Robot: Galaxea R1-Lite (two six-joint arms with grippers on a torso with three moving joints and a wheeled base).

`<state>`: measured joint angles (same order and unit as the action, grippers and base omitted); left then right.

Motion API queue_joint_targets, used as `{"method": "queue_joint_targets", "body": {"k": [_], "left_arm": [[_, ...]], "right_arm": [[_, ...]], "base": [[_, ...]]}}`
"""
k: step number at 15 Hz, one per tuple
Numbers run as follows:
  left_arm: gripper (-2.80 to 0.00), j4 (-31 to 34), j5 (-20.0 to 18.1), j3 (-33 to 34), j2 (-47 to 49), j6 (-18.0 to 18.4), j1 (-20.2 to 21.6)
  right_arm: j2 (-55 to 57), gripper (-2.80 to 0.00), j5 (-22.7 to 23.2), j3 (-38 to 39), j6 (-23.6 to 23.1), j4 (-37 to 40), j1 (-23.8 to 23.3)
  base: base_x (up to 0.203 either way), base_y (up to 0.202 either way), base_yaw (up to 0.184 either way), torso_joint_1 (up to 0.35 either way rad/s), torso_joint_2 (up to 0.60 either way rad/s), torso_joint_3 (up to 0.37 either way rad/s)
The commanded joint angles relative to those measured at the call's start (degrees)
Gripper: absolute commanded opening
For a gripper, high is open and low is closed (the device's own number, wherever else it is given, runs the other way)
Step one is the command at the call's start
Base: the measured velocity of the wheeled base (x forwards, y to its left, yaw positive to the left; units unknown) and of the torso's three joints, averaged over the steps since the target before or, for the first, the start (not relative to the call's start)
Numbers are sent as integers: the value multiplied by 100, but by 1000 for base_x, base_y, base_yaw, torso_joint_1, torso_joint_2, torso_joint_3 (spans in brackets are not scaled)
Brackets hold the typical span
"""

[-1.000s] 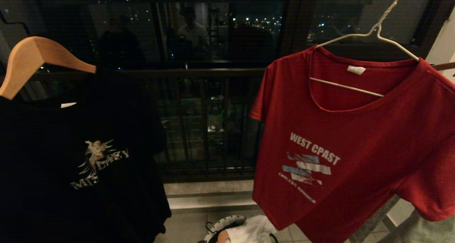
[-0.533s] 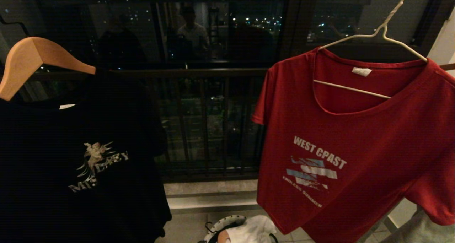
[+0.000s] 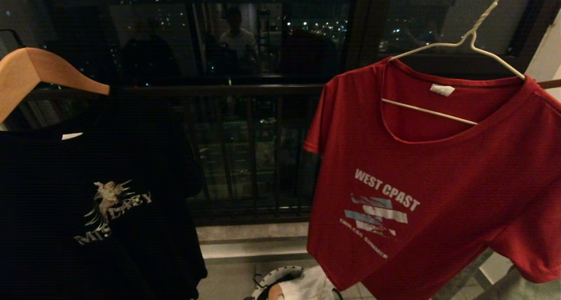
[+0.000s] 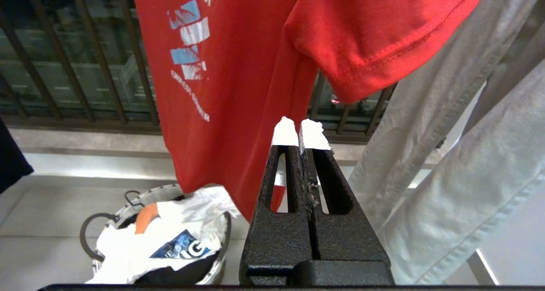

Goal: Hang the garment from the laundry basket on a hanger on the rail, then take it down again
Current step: Take the clothes off the clothes rack

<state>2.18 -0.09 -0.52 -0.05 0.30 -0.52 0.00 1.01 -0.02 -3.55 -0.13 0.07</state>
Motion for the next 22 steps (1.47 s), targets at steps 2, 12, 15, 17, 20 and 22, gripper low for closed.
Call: {"method": "queue_joint_targets", "body": {"k": [2,12,15,17,20,22], "left_arm": [[-280,2,0,0,-4,6,0],[-280,2,0,0,-5,6,0],[-280,2,0,0,-4,6,0],[-280,2,0,0,-6,6,0],[-280,2,0,0,-13,6,0],[-280,2,0,0,-12,6,0]], "right_arm": [[-9,-280,13,2,73,-5,1],[-9,-280,10,2,82,-5,1],[-9,-280,13,2,82,-5,1],[-9,-280,5,2,73,-5,1],[-9,-280,-4,2,65,-5,1],[-9,-280,-4,-6,56,3,1]], "base": [[0,0,0,0,0,0],[0,0,0,0,0,0],[0,0,0,0,0,0],[0,0,0,0,0,0],[0,0,0,0,0,0],[0,0,0,0,0,0]]}}
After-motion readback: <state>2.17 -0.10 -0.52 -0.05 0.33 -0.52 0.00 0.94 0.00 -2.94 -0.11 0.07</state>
